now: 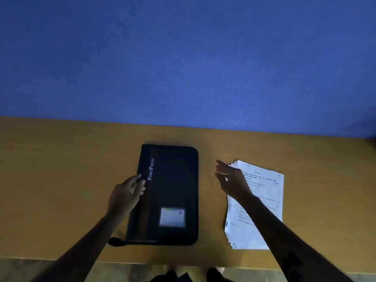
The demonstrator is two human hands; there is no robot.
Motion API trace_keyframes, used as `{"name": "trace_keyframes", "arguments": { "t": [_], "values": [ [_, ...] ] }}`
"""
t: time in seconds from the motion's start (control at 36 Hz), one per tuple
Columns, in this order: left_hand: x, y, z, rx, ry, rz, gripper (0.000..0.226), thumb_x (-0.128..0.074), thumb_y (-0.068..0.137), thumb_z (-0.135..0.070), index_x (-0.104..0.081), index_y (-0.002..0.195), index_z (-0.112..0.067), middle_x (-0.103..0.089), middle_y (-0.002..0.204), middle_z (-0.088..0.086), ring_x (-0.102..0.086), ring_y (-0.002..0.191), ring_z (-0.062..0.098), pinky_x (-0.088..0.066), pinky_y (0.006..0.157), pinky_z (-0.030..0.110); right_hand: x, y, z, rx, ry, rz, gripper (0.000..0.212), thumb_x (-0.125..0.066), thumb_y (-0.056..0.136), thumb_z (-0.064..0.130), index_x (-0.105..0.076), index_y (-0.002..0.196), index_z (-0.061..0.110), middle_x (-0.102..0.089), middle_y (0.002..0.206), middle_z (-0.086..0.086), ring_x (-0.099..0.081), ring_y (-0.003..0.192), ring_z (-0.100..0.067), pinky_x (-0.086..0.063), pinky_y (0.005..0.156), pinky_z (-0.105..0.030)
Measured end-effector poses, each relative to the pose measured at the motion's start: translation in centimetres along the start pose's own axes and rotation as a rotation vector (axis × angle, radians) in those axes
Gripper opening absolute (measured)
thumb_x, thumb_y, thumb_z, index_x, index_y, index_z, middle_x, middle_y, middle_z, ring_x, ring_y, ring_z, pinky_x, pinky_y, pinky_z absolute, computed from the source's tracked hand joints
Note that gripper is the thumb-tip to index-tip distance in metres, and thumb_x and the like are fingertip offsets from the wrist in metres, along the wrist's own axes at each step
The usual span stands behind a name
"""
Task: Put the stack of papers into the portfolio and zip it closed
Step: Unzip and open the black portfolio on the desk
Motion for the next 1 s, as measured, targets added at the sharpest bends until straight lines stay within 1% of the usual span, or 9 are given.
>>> {"name": "trace_keyframes", "arguments": {
  "t": [0.11,0.22,0.42,0.53,0.64,0.75,0.83,0.92,1.0],
  "values": [
    [0.8,2.9,0.8,0.048,-0.043,0.018,0.042,-0.064,0.099,-0.039,-0.063,0.137,-0.020,-0.079,0.108,-0.005,-0.075,0.101,0.008,-0.061,0.088,0.041,-3.4,4.7,3.2,0.012,0.032,0.141,0.029,-0.078,0.095,0.005,-0.078,0.124,0.002,-0.081,0.117,-0.015,-0.079,0.097,-0.026,-0.064,0.093,-0.046],
    [0.4,6.2,1.9,0.037,-0.064,0.004,0.042,-0.071,0.095,-0.034,-0.065,0.134,-0.018,-0.076,0.116,-0.005,-0.073,0.101,0.008,-0.061,0.088,0.039,-7.9,9.5,6.5,0.063,0.050,0.283,0.030,-0.077,0.097,0.006,-0.076,0.127,0.004,-0.076,0.120,-0.014,-0.073,0.101,-0.024,-0.062,0.094,-0.041],
    [-1.2,11.4,3.2,-0.011,-0.060,-0.006,0.051,-0.073,0.094,-0.031,-0.060,0.139,-0.012,-0.066,0.135,0.003,-0.067,0.113,0.013,-0.061,0.088,0.042,-14.8,17.4,11.7,0.196,0.060,0.366,0.021,-0.075,0.098,0.001,-0.080,0.118,0.003,-0.075,0.115,-0.012,-0.070,0.100,-0.023,-0.060,0.093,-0.038],
    [-2.1,13.7,3.9,-0.017,-0.072,-0.054,0.057,-0.074,0.093,-0.031,-0.055,0.143,-0.012,-0.063,0.136,0.004,-0.064,0.114,0.015,-0.057,0.092,0.041,-18.0,20.5,13.2,0.275,-0.008,0.407,0.022,-0.069,0.099,-0.005,-0.081,0.116,0.003,-0.073,0.117,-0.013,-0.069,0.110,-0.029,-0.056,0.096,-0.038],
    [-2.4,15.7,4.4,-0.013,-0.103,-0.079,0.064,-0.076,0.092,-0.030,-0.051,0.147,-0.010,-0.062,0.139,0.007,-0.063,0.119,0.020,-0.055,0.097,0.041,-20.5,22.6,13.7,0.320,-0.094,0.474,0.025,-0.067,0.101,-0.003,-0.081,0.118,0.007,-0.068,0.116,-0.011,-0.066,0.110,-0.030,-0.053,0.089,-0.037],
    [-2.7,17.5,4.7,0.017,-0.128,-0.067,0.067,-0.078,0.090,-0.030,-0.050,0.149,-0.013,-0.065,0.137,0.006,-0.066,0.115,0.020,-0.056,0.097,0.041,-22.3,23.4,14.6,0.444,-0.172,0.596,0.030,-0.065,0.105,0.006,-0.080,0.128,0.017,-0.058,0.110,-0.006,-0.061,0.113,-0.026,-0.051,0.088,-0.034],
    [-3.1,18.4,4.6,-0.001,-0.114,-0.053,0.067,-0.079,0.088,-0.028,-0.052,0.147,-0.014,-0.067,0.133,0.006,-0.066,0.115,0.022,-0.055,0.098,0.040,-22.8,23.6,15.2,0.541,-0.172,0.651,0.026,-0.063,0.109,0.021,-0.081,0.126,0.027,-0.056,0.107,-0.008,-0.055,0.106,-0.021,-0.051,0.086,-0.036],
    [-3.3,19.1,4.6,-0.014,-0.084,-0.050,0.068,-0.081,0.086,-0.024,-0.052,0.146,-0.010,-0.063,0.137,0.009,-0.062,0.121,0.025,-0.051,0.103,0.040,-23.0,24.1,15.5,0.579,-0.161,0.666,0.022,-0.066,0.107,0.021,-0.083,0.121,0.024,-0.054,0.104,-0.004,-0.050,0.100,-0.016,-0.049,0.082,-0.034],
    [-3.4,19.6,4.9,0.004,-0.090,-0.056,0.067,-0.084,0.083,-0.021,-0.055,0.142,-0.008,-0.063,0.133,0.008,-0.061,0.119,0.023,-0.047,0.096,0.028,-23.3,24.5,15.3,0.590,-0.167,0.655,0.017,-0.072,0.103,0.017,-0.086,0.111,0.018,-0.056,0.105,-0.001,-0.055,0.106,-0.022,-0.044,0.082,-0.032]
  ]
}}
Point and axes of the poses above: each hand's wrist, its own y-axis towards the middle knuckle, its own x-axis out of the back of the hand, z = x × y, the point moved 7 cm from there along y, towards the middle knuckle
